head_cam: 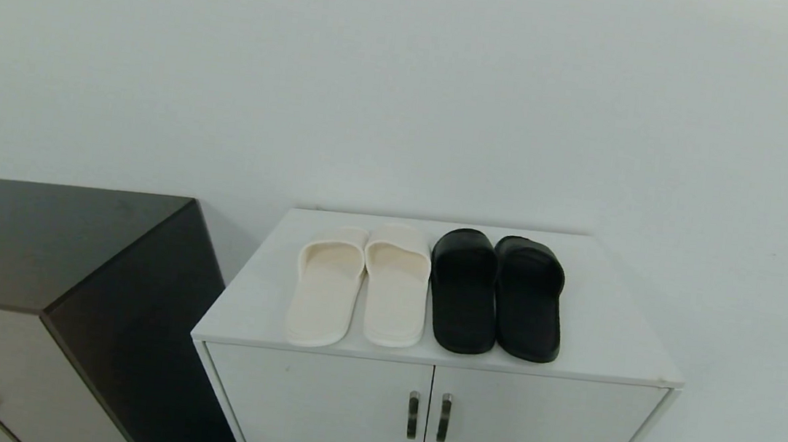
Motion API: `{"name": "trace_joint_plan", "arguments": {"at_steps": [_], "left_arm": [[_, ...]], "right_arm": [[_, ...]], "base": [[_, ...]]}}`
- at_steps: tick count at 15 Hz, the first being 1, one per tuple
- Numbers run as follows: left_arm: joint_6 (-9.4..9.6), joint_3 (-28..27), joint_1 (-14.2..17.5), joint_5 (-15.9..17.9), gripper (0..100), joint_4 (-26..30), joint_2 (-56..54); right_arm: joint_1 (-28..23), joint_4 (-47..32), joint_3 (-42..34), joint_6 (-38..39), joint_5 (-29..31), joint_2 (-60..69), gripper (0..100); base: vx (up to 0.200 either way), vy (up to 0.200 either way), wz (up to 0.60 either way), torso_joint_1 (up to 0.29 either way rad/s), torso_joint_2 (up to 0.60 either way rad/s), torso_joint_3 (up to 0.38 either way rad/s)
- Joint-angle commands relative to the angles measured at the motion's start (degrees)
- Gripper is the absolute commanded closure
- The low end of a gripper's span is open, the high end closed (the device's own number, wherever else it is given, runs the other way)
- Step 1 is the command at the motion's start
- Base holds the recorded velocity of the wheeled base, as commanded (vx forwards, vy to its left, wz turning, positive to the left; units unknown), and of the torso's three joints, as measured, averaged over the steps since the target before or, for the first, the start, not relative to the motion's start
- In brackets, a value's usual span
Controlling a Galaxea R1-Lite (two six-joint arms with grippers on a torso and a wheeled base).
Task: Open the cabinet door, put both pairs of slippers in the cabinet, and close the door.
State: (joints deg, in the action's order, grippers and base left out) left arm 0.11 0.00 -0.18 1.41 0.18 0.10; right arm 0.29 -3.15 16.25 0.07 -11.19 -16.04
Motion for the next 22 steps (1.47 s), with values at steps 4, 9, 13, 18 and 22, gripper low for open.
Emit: {"name": "trace_joint_plan", "arguments": {"at_steps": [4, 9, 13, 18, 22], "left_arm": [[0.07, 0.0, 0.01, -0.01, 100, -0.01, -0.01], [0.07, 0.0, 0.01, 0.08, 100, -0.01, -0.01], [0.07, 0.0, 0.01, 0.08, 100, -0.01, -0.01], [-0.02, 0.0, 0.01, 0.17, 100, -0.01, -0.01], [-0.02, 0.0, 0.01, 0.17, 100, -0.01, -0.01]], "right_arm": [[27.92, 14.13, 4.4, 9.68, 8.2, -34.85, 0], [59.74, 17.56, 16.71, 25.33, 38.96, -55.32, 0], [58.51, 23.45, 25.5, 25.5, 44.5, -71.14, 0], [53.85, 28.72, 35.17, 23.57, 51.18, -84.68, 0], [50.16, 28.99, 39.74, 20.32, 52.41, -88.46, 0]], "base": [[0.0, 0.0, 0.0, 0.0, 0.0, 0.0], [0.0, 0.0, 0.0, 0.0, 0.0, 0.0], [0.0, 0.0, 0.0, 0.0, 0.0, 0.0], [0.0, 0.0, 0.0, 0.0, 0.0, 0.0], [0.0, 0.0, 0.0, 0.0, 0.0, 0.0]]}}
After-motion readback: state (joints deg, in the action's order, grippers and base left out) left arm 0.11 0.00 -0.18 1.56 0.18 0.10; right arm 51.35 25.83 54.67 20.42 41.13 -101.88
